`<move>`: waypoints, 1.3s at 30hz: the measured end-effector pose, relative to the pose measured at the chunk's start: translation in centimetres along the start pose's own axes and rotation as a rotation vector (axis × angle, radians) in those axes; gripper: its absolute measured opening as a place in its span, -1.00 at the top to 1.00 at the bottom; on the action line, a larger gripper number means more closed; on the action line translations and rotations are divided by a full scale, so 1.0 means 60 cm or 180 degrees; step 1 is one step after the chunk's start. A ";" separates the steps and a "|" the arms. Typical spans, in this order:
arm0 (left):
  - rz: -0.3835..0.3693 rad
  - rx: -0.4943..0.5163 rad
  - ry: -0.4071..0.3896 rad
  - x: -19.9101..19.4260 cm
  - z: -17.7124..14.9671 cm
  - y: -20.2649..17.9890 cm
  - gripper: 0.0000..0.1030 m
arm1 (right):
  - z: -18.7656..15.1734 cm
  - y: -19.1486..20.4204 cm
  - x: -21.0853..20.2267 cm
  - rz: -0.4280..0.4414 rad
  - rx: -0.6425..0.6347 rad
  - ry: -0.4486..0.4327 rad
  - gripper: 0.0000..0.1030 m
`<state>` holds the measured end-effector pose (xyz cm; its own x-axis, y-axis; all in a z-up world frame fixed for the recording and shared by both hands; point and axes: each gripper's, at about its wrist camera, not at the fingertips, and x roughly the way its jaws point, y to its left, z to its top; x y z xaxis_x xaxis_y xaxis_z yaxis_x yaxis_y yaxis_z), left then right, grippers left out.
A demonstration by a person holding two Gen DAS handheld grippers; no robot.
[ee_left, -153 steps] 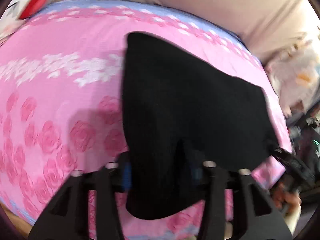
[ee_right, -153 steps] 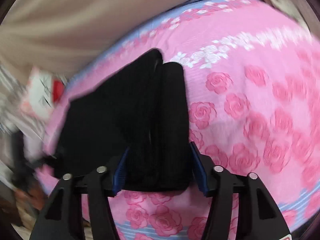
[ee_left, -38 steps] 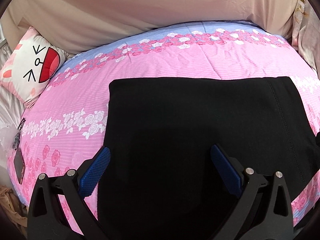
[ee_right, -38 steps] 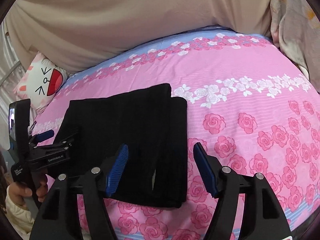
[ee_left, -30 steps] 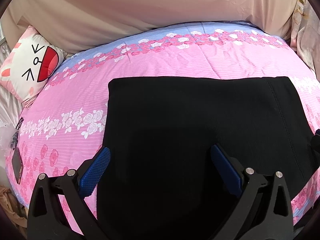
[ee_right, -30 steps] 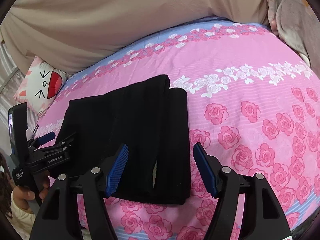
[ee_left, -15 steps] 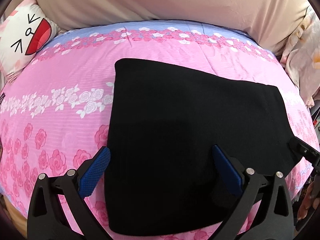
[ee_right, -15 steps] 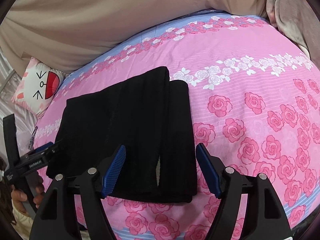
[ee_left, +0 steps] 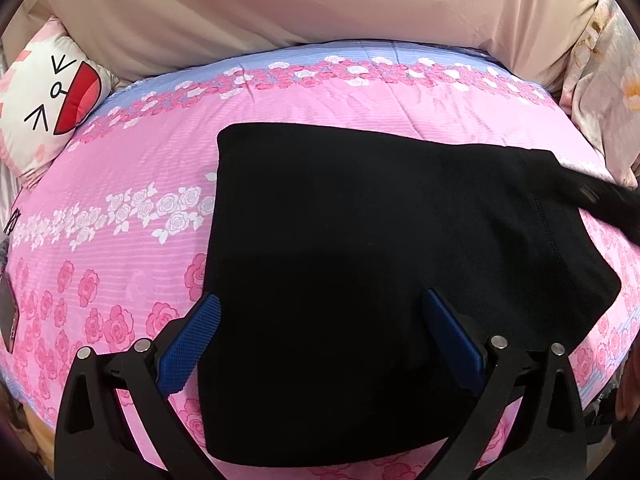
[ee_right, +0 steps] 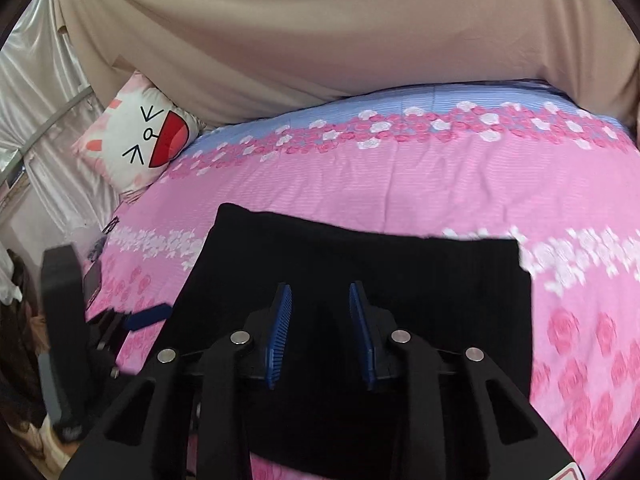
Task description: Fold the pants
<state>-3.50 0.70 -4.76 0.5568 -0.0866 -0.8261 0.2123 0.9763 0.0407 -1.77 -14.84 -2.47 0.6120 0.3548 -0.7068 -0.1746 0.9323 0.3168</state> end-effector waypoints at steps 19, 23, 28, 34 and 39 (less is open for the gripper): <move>-0.0691 -0.0467 0.0009 -0.014 -0.019 0.100 -0.91 | -0.118 -0.173 -0.146 -0.0664 0.0784 -0.0093 -0.45; -0.1126 -0.0915 0.0210 0.029 -0.047 0.130 -0.91 | -0.167 -0.214 -0.112 -0.0043 0.1344 0.0146 -0.46; -0.1224 -0.0943 0.0012 0.027 -0.053 0.117 -0.90 | -0.180 -0.181 -0.090 0.0061 0.1166 0.0121 -0.67; -0.1263 -0.0944 0.0077 0.022 -0.043 0.097 -0.44 | -0.183 -0.176 -0.086 0.0180 0.1285 0.0008 -0.16; -0.1514 -0.0995 0.0170 0.028 -0.043 0.104 0.04 | -0.183 -0.173 -0.093 0.0242 0.1283 -0.0038 0.17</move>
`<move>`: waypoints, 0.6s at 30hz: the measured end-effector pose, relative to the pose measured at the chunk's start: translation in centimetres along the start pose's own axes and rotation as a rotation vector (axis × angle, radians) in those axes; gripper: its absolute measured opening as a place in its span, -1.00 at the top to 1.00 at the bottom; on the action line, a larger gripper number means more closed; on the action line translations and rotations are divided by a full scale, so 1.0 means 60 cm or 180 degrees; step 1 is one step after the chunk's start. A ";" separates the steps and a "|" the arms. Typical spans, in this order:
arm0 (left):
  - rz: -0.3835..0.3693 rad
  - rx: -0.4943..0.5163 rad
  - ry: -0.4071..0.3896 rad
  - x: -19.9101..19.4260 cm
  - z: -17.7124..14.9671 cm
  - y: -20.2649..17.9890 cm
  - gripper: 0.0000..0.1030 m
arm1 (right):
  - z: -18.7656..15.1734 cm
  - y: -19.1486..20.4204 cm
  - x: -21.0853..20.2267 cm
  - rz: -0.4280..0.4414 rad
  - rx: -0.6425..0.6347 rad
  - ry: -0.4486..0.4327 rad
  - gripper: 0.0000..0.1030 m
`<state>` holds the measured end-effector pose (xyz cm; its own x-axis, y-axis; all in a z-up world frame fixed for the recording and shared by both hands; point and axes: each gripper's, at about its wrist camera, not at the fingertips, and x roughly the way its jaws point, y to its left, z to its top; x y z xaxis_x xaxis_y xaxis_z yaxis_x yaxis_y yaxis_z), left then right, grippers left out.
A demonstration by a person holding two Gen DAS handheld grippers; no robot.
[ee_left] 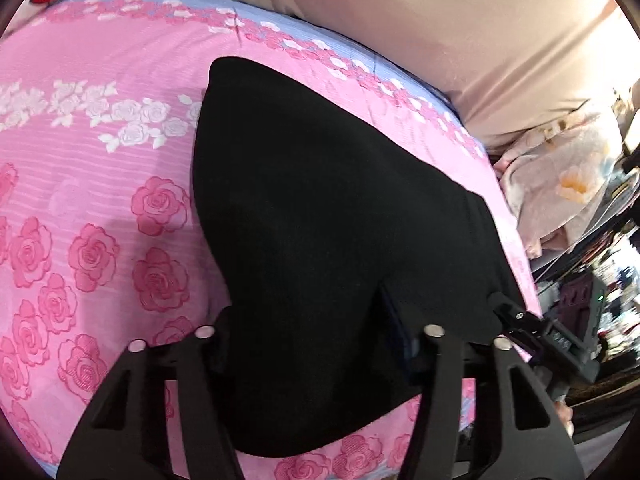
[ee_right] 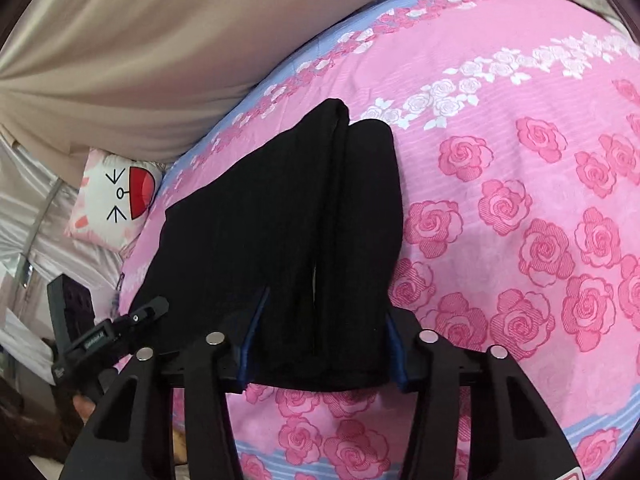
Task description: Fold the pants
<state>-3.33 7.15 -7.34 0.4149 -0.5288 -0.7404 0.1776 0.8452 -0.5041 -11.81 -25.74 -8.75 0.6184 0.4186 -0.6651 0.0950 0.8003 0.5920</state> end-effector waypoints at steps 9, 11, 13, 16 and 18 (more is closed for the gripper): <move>-0.0153 0.0221 -0.0271 -0.094 0.026 -0.042 0.65 | 0.015 0.090 -0.081 0.0123 -0.0358 -0.0275 0.30; -0.0258 0.0299 -0.0316 -0.113 0.042 -0.060 0.66 | 0.028 0.117 -0.105 0.0151 -0.0475 -0.0383 0.30; -0.0313 0.0418 -0.0392 -0.128 0.064 -0.082 0.66 | 0.047 0.140 -0.122 0.0148 -0.0584 -0.0482 0.31; -0.0362 0.0643 -0.0588 -0.147 0.110 -0.121 0.65 | 0.097 0.176 -0.145 0.0175 -0.0801 -0.0692 0.31; -0.0384 0.0767 -0.0727 -0.159 0.141 -0.140 0.65 | 0.140 0.201 -0.153 0.0179 -0.0954 -0.0860 0.31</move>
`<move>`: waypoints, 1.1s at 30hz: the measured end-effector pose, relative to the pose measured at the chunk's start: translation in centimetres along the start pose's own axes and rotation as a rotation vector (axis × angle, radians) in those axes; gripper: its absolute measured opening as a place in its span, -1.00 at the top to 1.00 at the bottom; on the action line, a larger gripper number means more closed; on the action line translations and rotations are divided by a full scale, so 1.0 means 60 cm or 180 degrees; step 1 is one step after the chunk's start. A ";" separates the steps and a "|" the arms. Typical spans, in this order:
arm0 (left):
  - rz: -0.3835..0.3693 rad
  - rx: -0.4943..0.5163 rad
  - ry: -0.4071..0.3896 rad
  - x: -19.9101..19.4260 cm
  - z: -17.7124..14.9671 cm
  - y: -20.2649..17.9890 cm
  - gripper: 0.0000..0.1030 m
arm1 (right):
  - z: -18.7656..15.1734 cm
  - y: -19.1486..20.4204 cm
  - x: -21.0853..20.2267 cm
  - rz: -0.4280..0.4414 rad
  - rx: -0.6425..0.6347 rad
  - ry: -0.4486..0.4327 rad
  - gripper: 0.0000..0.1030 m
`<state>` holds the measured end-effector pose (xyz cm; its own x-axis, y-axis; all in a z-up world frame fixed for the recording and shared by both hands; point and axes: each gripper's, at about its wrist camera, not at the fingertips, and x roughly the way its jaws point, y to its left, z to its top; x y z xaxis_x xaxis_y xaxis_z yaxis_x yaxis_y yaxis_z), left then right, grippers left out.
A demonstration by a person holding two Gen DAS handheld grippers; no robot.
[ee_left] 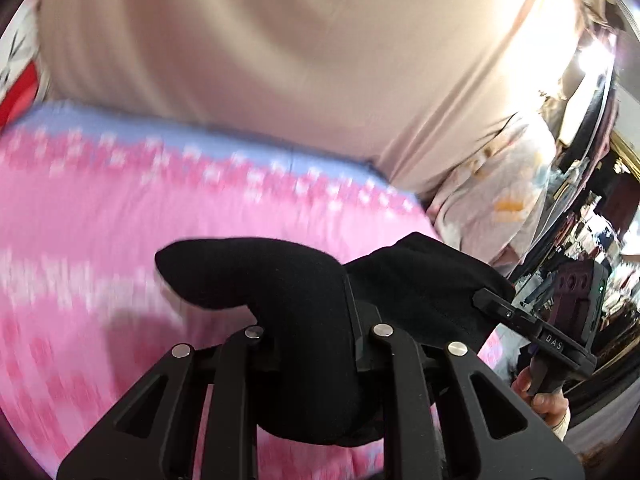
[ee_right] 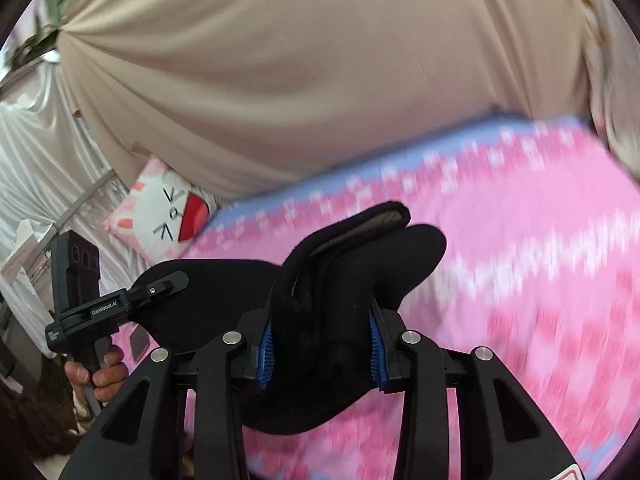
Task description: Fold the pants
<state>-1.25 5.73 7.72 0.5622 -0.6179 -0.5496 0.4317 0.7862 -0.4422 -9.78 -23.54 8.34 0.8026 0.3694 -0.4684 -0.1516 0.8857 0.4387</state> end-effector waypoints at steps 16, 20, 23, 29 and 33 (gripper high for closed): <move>0.1618 -0.0095 0.0136 0.291 0.150 0.218 -0.70 | 0.118 -0.217 0.308 -0.1091 0.0050 0.0136 0.18; 0.1270 -0.0173 -0.0148 0.273 0.187 0.182 -0.72 | 0.162 -0.147 0.330 -0.0940 -0.0363 0.0084 0.76; 0.1258 0.0043 -0.0178 0.323 0.204 0.135 -0.86 | 0.176 -0.126 0.410 -0.0843 -0.0510 0.0243 0.76; 0.1964 0.0236 0.0551 0.489 0.143 0.174 -0.91 | 0.127 -0.199 0.475 -0.1122 -0.0267 0.0549 0.85; 0.2083 0.0361 0.0389 0.448 0.146 0.139 -0.89 | 0.148 -0.143 0.403 -0.1198 -0.0285 0.0381 0.61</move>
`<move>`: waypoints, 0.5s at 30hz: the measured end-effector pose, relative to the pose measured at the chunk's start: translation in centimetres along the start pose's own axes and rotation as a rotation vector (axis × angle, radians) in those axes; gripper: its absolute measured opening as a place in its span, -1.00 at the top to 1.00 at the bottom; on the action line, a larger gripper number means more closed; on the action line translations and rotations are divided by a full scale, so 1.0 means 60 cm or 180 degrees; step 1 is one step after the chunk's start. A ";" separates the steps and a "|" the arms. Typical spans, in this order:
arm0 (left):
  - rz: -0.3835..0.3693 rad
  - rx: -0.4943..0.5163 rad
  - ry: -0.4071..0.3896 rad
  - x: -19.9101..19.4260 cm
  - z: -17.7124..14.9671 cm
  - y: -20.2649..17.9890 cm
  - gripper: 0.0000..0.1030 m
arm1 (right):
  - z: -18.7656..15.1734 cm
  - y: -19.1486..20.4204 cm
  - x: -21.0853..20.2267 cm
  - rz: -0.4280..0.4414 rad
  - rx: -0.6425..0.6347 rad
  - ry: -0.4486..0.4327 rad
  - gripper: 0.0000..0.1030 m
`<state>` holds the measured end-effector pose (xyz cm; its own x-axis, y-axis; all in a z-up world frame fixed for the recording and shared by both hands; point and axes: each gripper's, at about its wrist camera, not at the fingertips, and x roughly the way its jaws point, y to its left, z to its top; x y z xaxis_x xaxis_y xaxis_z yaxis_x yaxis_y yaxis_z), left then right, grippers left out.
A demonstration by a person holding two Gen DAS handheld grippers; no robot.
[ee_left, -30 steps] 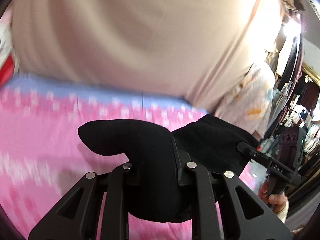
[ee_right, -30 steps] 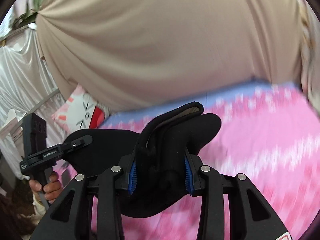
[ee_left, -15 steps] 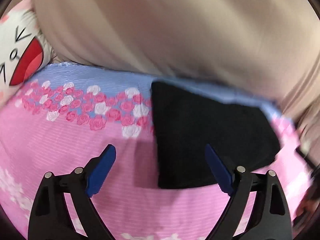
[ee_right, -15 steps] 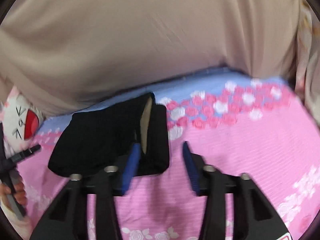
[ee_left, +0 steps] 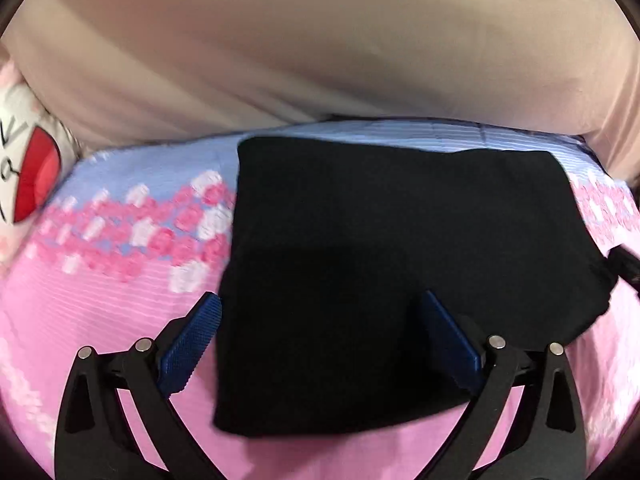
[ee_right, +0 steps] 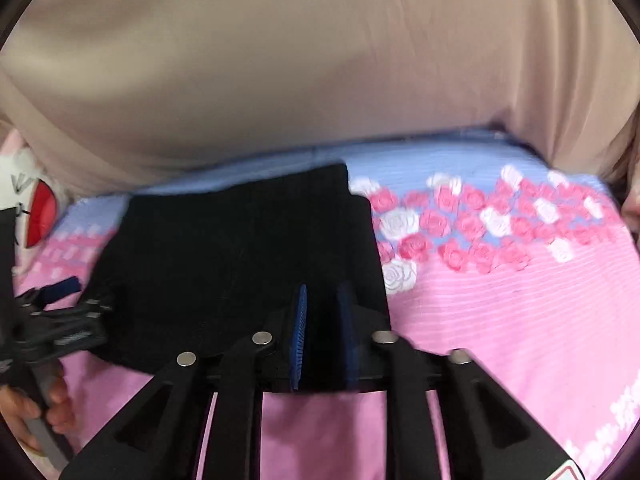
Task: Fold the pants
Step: 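Open both grippers and release the folded pants onto the bed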
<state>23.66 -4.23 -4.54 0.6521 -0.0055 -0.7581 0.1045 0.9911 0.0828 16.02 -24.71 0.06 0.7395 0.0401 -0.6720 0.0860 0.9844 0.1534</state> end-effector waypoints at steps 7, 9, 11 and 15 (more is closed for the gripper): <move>0.0097 0.0063 -0.0263 -0.124 -0.027 -0.004 -0.90 | -0.026 0.032 -0.101 -0.0140 0.0017 -0.0330 0.03; 0.0087 0.0078 -0.0285 -0.153 -0.034 -0.008 -0.90 | -0.037 0.035 -0.115 -0.0148 0.0052 -0.0376 0.02; 0.0042 0.0070 -0.0308 -0.180 -0.047 -0.006 -0.90 | -0.051 0.042 -0.134 -0.0126 0.0085 -0.0430 -0.04; 0.0059 0.0061 -0.0416 -0.211 -0.062 -0.001 -0.90 | -0.070 0.052 -0.157 -0.0104 0.0140 -0.0479 -0.18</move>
<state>12.60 -3.76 2.67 0.7462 -0.0057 -0.6657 0.1051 0.9884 0.1093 6.52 -21.33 3.84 0.8271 -0.0212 -0.5616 0.1384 0.9762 0.1669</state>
